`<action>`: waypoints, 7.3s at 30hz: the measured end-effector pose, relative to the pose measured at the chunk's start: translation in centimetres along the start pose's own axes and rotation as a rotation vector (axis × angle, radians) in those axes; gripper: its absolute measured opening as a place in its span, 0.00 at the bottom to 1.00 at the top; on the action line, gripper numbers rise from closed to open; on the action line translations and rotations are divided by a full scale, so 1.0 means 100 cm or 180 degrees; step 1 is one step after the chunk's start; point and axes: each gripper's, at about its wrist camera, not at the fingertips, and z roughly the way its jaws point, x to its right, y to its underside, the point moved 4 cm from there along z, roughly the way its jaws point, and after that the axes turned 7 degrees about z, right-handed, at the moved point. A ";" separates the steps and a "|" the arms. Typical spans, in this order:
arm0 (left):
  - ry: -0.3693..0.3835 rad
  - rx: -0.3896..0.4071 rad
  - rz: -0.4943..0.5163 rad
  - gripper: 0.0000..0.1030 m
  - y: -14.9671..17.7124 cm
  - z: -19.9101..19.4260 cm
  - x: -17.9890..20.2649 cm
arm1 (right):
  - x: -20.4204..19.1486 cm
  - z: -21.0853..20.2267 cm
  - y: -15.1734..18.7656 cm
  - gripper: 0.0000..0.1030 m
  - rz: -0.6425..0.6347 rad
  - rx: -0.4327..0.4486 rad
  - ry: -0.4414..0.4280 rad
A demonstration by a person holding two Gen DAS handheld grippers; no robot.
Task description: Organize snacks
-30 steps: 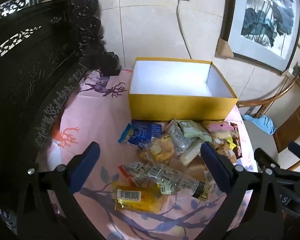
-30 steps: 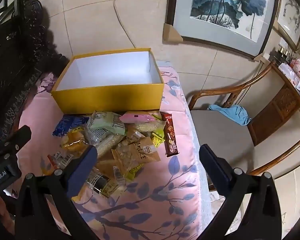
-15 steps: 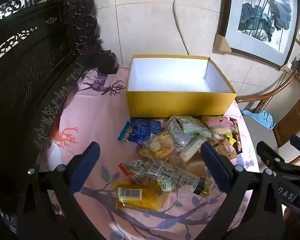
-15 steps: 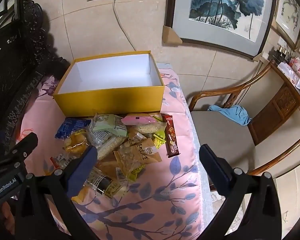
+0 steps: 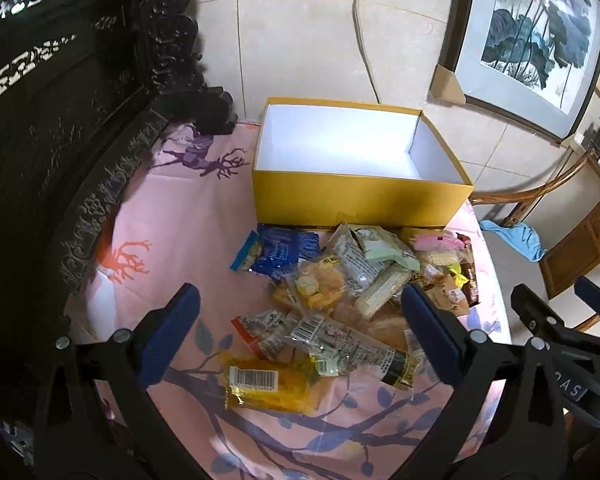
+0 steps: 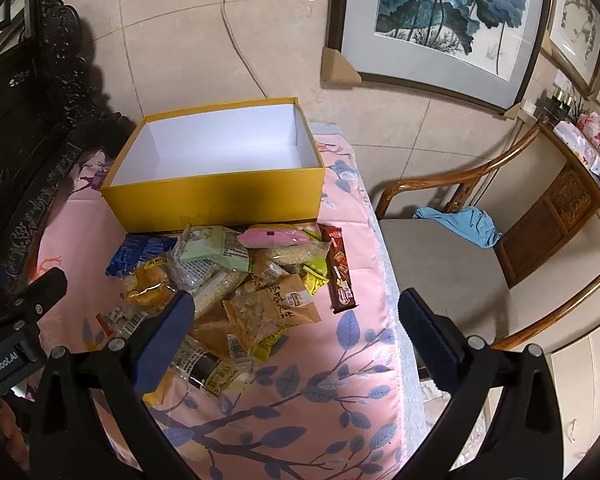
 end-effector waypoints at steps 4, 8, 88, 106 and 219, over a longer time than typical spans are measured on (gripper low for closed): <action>0.0012 0.0026 0.0000 0.98 -0.001 -0.002 0.000 | -0.002 -0.001 -0.001 0.99 -0.0043 0.0016 -0.0001; 0.0032 0.0039 0.0027 0.98 -0.001 -0.004 0.002 | -0.005 0.001 0.001 0.99 -0.0129 0.0008 0.0055; 0.0170 0.0069 0.0257 0.98 0.007 0.001 -0.015 | -0.026 0.016 0.017 0.99 -0.0596 0.0217 -0.0623; 0.0123 -0.0146 0.0701 0.98 0.125 0.051 -0.038 | -0.127 0.120 0.097 0.30 -0.2194 -0.1081 -0.1525; 0.0925 0.0230 -0.0029 0.50 -0.105 0.080 -0.064 | 0.025 0.059 -0.127 0.24 0.0489 0.0125 -0.1562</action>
